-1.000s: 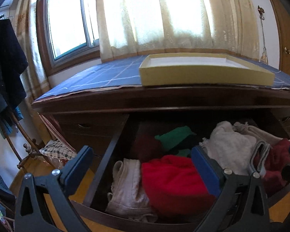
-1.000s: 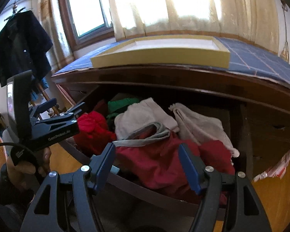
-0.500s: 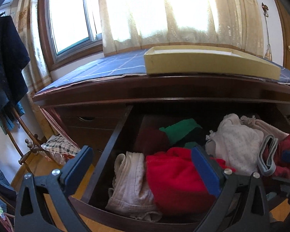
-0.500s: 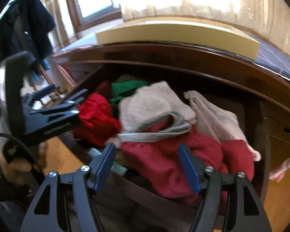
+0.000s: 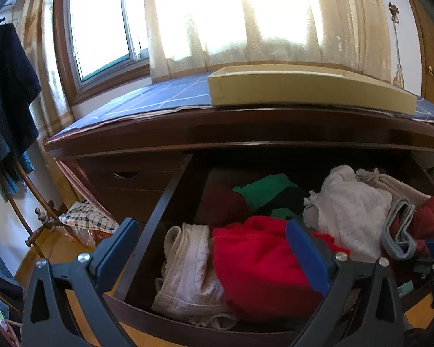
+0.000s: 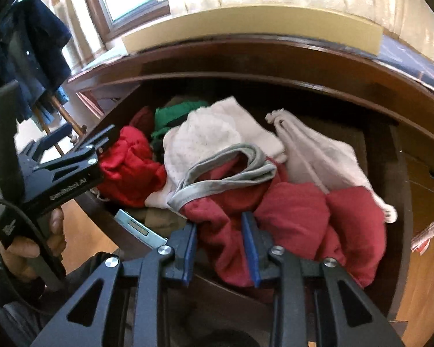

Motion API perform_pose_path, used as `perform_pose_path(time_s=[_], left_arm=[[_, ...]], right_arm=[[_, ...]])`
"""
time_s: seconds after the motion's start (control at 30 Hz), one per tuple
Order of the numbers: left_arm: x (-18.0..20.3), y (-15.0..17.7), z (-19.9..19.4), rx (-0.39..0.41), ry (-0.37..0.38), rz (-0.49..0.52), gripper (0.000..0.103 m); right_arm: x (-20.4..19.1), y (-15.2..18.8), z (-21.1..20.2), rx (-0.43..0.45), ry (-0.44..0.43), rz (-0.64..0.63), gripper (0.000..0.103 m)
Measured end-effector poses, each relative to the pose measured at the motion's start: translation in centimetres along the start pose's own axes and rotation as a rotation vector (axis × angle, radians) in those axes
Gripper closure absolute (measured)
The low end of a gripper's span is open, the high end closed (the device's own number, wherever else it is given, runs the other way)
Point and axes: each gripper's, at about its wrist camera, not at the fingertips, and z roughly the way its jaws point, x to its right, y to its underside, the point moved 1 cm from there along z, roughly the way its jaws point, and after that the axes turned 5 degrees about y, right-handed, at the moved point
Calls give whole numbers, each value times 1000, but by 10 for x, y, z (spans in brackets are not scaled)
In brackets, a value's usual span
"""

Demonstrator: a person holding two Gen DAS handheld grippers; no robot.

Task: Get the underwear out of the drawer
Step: 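Lower the right gripper into the drawer and grasp the red underwear, then lift the red underwear with the right gripper and release it in the tray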

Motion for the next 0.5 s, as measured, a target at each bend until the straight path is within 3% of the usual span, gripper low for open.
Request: perform_pose_path(time_s=[0.1,0.13,0.17,0.3,0.5], left_arm=[[2,0,-3,11,-6,18,0],[2,0,-3,14,-4,20,0],[3,0,-3,14,-2,20,0],[4,1,-3,10,4,24,0],[7,-1,-7,27,18,23,0]], right_arm=[[3,-2,3,4,-4,20,74],[5,-1,2,7,2,24,90],[7,-1,1,12,5,24,93],[16,1,-11,52,-44,80,97],[30,-14,-62,210,-81,142,97]])
